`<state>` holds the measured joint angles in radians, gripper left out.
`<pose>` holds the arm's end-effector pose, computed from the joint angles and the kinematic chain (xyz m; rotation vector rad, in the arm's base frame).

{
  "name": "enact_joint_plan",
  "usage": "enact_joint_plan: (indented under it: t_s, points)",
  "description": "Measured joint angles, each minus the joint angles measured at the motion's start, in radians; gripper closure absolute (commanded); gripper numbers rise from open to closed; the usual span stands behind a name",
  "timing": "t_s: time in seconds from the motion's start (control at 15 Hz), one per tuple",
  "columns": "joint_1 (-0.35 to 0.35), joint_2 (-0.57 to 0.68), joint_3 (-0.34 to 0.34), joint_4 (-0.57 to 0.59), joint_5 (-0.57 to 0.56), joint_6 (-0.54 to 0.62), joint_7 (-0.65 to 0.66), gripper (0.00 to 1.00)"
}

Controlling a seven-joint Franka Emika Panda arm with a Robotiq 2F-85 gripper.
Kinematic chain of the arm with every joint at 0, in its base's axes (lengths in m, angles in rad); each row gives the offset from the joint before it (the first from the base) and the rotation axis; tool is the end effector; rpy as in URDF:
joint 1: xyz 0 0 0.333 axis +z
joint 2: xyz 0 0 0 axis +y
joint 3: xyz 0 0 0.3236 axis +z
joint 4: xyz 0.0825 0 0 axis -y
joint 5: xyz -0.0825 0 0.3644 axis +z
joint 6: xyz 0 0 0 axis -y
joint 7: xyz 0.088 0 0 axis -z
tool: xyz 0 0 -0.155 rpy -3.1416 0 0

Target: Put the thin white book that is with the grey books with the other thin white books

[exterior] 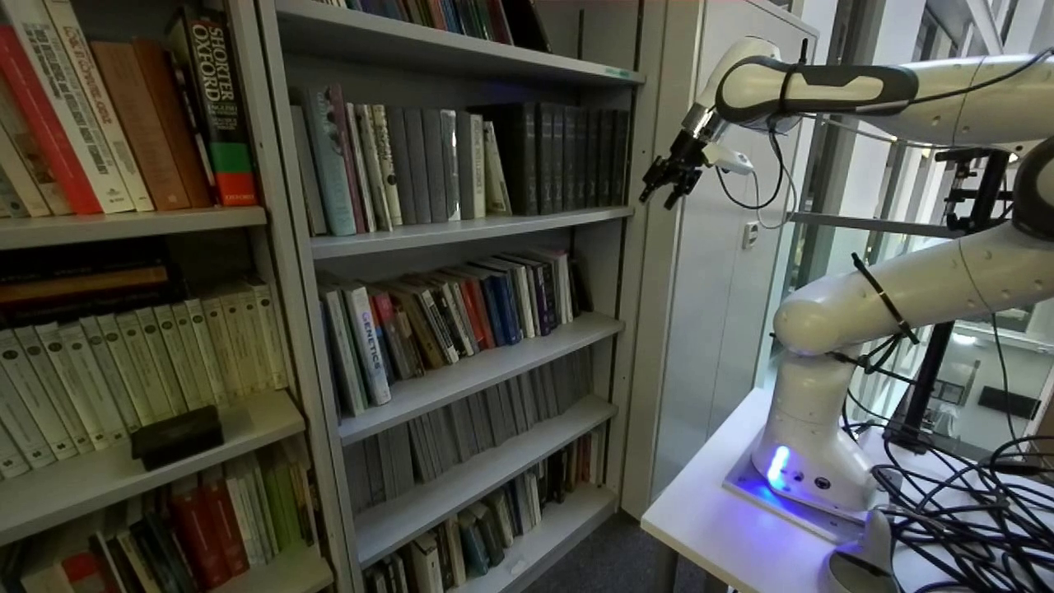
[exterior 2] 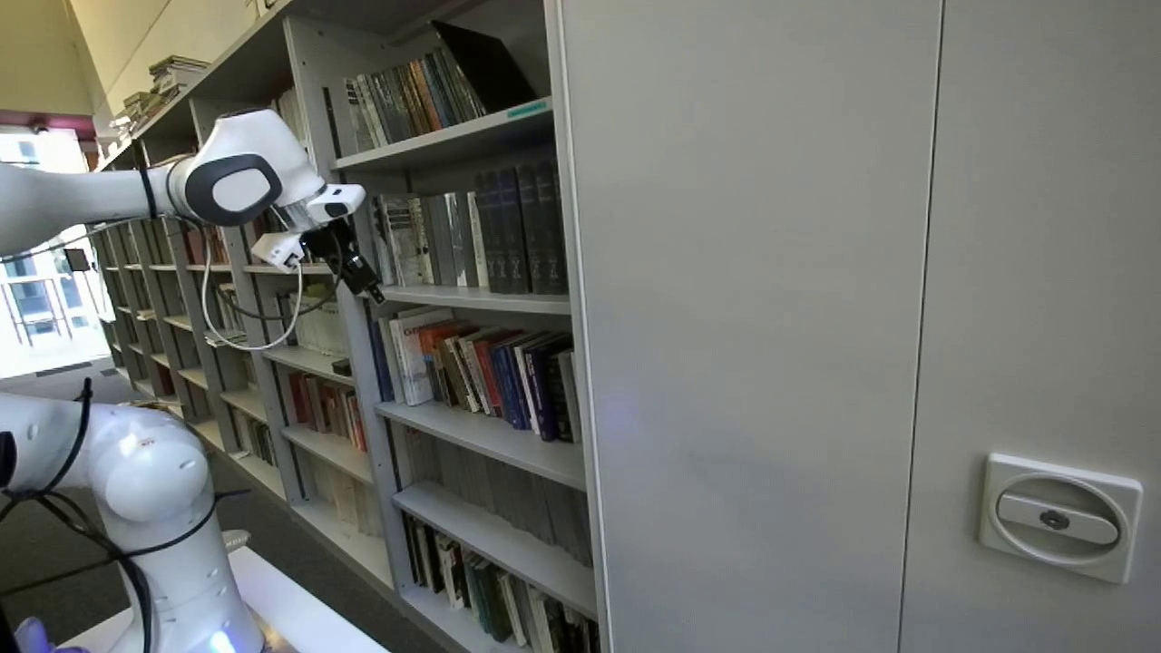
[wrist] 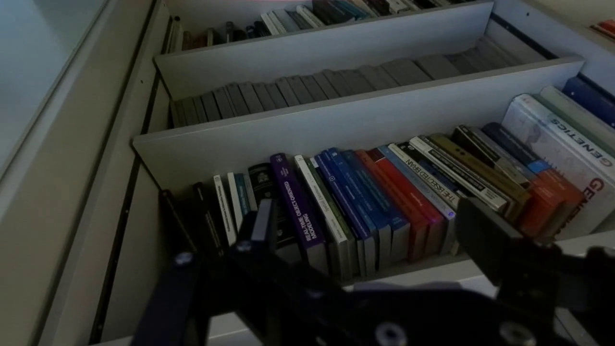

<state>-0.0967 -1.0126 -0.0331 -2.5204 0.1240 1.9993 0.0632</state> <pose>0.2773 -0.0259 0.5855 -2.8977 0.3021 -0.7359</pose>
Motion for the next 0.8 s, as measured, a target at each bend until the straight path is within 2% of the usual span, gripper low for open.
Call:
enact_joint_plan:
  t_s: [0.53, 0.8]
  points:
    - [0.001, 0.002, -0.001, -0.002, -0.008, 0.014, -0.006, 0.0]
    - [0.038, 0.003, 0.015, 0.023, -0.019, 0.141, -0.081, 0.0]
